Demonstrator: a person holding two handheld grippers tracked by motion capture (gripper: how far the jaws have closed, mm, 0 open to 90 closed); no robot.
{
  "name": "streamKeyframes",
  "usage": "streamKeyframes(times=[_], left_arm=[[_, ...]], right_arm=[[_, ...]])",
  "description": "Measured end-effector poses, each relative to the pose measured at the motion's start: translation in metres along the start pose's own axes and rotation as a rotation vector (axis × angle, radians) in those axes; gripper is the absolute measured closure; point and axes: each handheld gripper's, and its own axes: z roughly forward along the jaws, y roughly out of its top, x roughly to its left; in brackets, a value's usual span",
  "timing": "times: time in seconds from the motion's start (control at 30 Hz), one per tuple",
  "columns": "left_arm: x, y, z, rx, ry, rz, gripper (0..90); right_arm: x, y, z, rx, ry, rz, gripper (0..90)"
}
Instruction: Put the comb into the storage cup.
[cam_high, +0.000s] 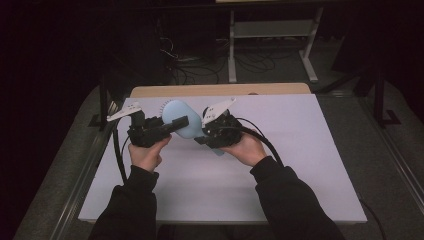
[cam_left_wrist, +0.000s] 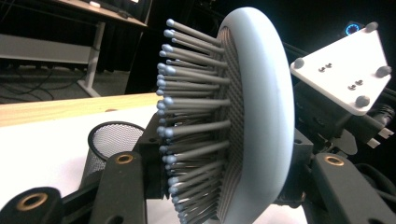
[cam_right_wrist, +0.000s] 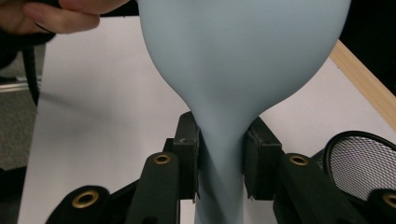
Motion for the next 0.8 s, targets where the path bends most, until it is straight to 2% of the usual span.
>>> streamKeyframes(times=[0.1, 0.2, 0.3, 0.43, 0.6, 0.67, 0.8], left_arm=[[-0.002, 0.003, 0.002, 0.004, 0.000, 0.011, 50.4], [-0.004, 0.006, 0.004, 0.024, 0.009, 0.043, 50.9], [-0.006, 0.008, 0.006, 0.045, 0.015, 0.068, 51.3], [-0.007, 0.010, 0.007, 0.047, 0.005, 0.069, 51.5], [-0.008, 0.013, 0.008, 0.059, 0.009, 0.092, 51.5], [-0.009, 0.015, 0.008, 0.061, 0.013, 0.101, 51.5], [-0.009, 0.019, 0.007, 0.064, 0.016, 0.122, 51.4]], right_arm=[[-0.002, -0.002, 0.000, -0.027, 0.015, 0.043, 67.8], [-0.005, -0.005, -0.002, -0.061, 0.031, 0.076, 64.0], [-0.007, -0.006, -0.004, -0.071, 0.042, 0.096, 58.7], [-0.010, -0.008, -0.005, -0.080, 0.081, 0.130, 52.9], [-0.013, -0.011, -0.005, -0.074, 0.124, 0.158, 45.3], [-0.013, -0.013, -0.006, -0.067, 0.134, 0.158, 39.8], [-0.014, -0.017, -0.006, -0.067, 0.110, 0.163, 24.8]])
